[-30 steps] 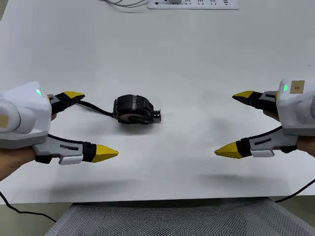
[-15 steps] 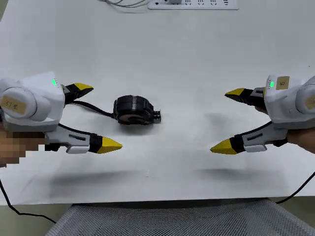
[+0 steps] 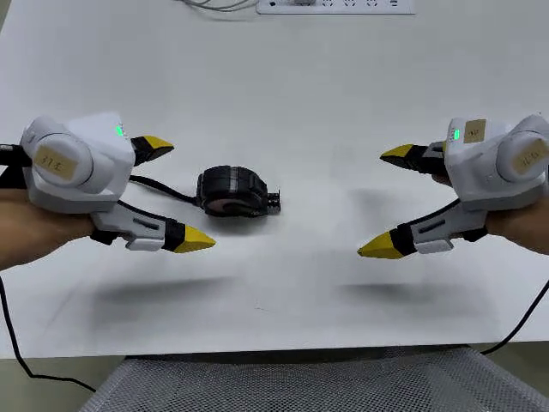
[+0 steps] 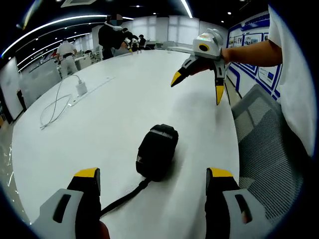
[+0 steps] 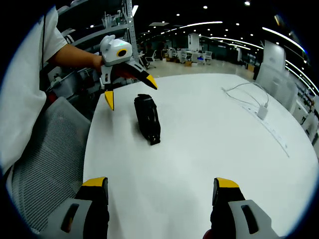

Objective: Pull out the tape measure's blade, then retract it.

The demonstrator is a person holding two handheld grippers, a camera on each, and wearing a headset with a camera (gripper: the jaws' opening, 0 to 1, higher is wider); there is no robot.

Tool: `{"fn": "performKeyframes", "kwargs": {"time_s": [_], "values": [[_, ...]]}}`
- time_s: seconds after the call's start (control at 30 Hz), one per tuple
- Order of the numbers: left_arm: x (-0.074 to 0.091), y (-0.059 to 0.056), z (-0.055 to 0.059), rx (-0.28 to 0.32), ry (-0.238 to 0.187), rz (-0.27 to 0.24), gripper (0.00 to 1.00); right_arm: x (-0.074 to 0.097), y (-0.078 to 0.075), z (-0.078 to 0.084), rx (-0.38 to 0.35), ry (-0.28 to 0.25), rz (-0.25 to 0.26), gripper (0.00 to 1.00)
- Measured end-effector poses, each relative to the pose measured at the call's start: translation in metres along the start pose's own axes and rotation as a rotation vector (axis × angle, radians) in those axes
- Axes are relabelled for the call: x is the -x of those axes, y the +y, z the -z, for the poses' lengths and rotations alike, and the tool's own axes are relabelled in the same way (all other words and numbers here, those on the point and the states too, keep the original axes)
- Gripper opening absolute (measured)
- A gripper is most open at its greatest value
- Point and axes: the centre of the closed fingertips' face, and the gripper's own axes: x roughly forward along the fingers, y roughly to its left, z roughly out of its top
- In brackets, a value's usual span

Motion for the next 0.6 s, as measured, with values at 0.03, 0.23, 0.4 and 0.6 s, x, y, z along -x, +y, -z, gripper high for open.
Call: {"fn": "performKeyframes", "kwargs": {"time_s": [0.03, 0.23, 0.4, 0.6], "values": [[-0.001, 0.001, 0.0, -0.004, 0.002, 0.001, 0.83, -0.001, -0.001, -0.001, 0.006, 0.001, 0.001, 0.85], [-0.007, 0.004, 0.002, -0.034, 0.034, 0.01, 0.79, -0.006, -0.004, -0.007, 0.015, -0.002, -0.009, 0.85], [-0.011, 0.002, 0.003, -0.04, 0.043, 0.031, 0.77, -0.011, -0.007, -0.013, 0.018, -0.01, -0.016, 0.85], [-0.018, 0.003, 0.006, -0.059, 0.06, 0.046, 0.72, -0.018, -0.01, -0.02, 0.014, -0.022, -0.025, 0.84]]}}
